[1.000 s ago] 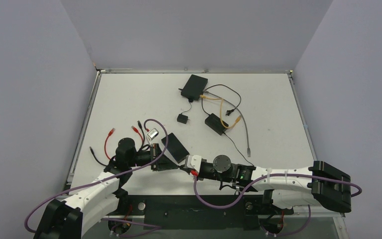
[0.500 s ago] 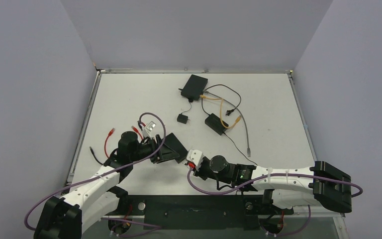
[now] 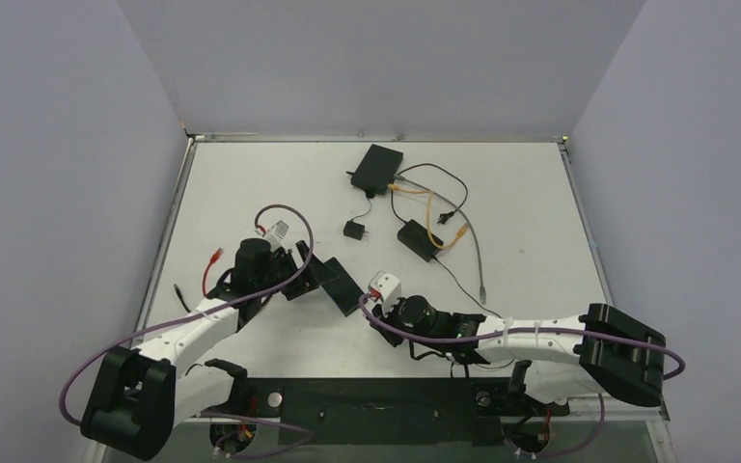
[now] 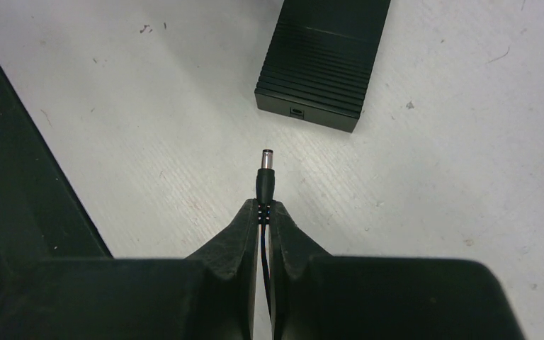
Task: Insert the plug into the switch port
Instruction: Pick up the power from the center of the board, then insert the power into the switch port.
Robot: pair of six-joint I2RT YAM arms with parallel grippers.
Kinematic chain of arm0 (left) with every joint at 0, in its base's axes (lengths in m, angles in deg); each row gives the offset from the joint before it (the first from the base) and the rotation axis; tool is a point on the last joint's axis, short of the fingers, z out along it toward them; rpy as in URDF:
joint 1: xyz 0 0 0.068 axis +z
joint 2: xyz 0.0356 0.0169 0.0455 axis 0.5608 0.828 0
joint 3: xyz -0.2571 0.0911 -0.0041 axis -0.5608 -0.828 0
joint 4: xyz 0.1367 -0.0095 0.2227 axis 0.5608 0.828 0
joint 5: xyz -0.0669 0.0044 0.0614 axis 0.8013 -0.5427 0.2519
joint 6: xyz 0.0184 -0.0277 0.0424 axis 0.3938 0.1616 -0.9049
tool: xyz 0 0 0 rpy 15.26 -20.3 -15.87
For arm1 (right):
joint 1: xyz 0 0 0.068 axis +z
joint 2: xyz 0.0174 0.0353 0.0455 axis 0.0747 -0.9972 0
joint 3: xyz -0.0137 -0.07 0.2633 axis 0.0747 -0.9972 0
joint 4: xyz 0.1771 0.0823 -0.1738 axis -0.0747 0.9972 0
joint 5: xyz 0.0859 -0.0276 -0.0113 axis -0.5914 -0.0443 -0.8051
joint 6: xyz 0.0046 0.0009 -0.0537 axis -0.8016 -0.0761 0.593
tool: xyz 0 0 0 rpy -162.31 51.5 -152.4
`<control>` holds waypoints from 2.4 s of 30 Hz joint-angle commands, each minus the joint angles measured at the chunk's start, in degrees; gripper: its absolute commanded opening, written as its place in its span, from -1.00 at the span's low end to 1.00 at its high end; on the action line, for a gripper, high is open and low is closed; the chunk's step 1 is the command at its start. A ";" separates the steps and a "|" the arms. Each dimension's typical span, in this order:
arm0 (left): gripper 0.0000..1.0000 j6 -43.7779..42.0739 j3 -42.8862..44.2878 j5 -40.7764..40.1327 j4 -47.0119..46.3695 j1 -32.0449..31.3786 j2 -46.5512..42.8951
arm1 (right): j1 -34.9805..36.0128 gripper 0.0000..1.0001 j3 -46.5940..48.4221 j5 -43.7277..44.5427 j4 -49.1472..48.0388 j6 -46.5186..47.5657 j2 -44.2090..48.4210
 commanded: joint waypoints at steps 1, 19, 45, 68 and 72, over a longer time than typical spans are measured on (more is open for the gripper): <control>0.54 -2.87 3.82 -6.41 -3.75 1.25 2.83 | -0.59 -1.00 0.15 -0.17 -4.94 -6.42 -2.85; 0.55 -4.16 13.10 -8.63 -11.77 4.09 21.12 | -2.98 -1.00 0.88 0.03 -10.59 -11.19 -11.84; 0.55 -2.56 8.75 2.29 -17.32 4.23 26.93 | -3.74 -1.00 3.51 1.71 -16.14 -9.38 -18.24; 0.55 -3.43 7.59 2.92 -18.01 4.23 27.55 | -3.33 -1.00 1.51 4.01 -18.48 -9.30 -15.70; 0.55 -3.55 7.59 2.92 -18.01 4.22 27.69 | -3.14 -1.00 1.47 4.45 -18.23 -9.17 -15.51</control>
